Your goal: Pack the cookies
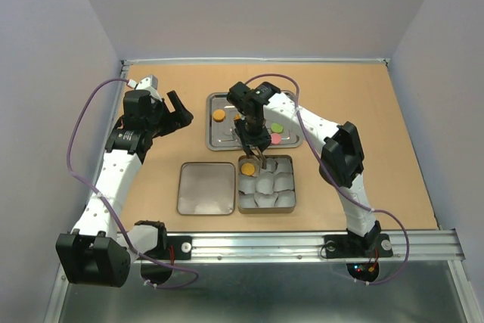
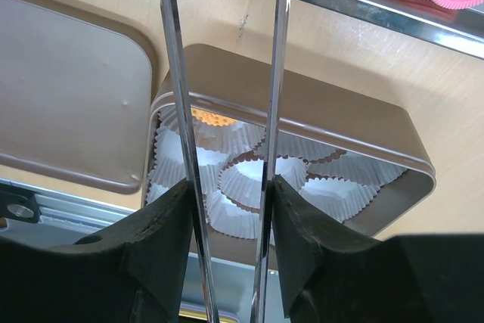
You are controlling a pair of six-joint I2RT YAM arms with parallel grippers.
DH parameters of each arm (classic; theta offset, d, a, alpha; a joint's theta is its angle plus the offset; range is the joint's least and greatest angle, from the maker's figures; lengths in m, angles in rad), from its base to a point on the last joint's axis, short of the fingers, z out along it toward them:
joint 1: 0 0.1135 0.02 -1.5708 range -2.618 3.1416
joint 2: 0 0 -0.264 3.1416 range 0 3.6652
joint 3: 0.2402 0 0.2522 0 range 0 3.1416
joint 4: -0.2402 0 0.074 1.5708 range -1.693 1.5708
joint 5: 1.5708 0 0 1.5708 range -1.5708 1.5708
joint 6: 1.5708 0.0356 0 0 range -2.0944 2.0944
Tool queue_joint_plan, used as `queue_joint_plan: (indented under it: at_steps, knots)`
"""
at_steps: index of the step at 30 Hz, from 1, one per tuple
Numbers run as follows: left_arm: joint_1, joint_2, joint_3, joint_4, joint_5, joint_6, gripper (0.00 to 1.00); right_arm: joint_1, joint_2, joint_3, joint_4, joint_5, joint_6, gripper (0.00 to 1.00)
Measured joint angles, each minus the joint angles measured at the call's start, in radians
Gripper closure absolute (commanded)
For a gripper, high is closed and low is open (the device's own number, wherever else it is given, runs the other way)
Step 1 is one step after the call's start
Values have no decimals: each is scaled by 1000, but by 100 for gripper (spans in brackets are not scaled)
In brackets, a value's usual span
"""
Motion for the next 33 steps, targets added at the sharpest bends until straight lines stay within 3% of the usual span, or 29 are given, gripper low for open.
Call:
queue_joint_plan:
  at_steps: [15,25,33]
  knots:
    - [0,2,2,-1,1,0,7,0,-37,23,-1,43,7,59]
    - [0,35,29,1,11,-11,7,0,-317,17,-1,52,36,59]
    - [0,99,32,13,10,-44,7,0,-575,-163,-4,-18,72,59]
